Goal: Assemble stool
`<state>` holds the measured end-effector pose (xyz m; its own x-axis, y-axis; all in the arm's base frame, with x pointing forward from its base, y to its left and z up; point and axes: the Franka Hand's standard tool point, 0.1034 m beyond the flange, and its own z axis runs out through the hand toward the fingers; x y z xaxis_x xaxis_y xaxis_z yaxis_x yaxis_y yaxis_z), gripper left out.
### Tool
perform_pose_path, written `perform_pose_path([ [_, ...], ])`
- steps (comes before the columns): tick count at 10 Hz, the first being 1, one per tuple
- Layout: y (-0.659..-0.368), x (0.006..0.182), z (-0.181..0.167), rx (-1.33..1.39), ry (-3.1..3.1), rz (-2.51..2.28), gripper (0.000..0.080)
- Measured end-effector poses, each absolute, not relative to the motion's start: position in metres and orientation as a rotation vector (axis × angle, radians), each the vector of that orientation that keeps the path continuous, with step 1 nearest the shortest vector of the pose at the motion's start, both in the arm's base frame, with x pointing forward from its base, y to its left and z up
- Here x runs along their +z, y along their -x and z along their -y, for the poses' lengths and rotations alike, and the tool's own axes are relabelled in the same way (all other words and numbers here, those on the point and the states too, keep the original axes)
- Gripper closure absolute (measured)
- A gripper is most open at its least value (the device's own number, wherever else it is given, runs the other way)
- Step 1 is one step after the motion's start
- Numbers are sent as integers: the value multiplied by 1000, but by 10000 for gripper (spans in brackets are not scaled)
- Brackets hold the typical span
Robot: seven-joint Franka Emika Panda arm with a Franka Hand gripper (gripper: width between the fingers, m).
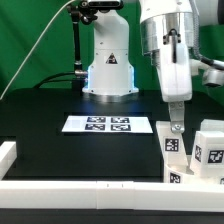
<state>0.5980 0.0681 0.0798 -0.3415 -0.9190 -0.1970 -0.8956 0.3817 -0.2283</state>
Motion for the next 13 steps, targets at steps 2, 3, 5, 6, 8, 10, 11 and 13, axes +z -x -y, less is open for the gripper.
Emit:
perform_pose_path([
  [2, -598, 81, -74, -70, 1317, -2488, 458],
  [3, -597, 81, -73, -50, 1230, -2526, 458],
  [5, -596, 78, -71, -17, 1072, -2595, 458],
  [6, -595, 78, -71, -1, 1013, -2620, 458],
  [8, -595, 77, -72, 14, 955, -2642, 458],
  [10, -594, 77, -73, 10, 986, -2629, 458],
  [11, -594, 77, -73, 10, 986, -2629, 286],
  [13, -594, 77, -73, 9, 990, -2628, 183],
])
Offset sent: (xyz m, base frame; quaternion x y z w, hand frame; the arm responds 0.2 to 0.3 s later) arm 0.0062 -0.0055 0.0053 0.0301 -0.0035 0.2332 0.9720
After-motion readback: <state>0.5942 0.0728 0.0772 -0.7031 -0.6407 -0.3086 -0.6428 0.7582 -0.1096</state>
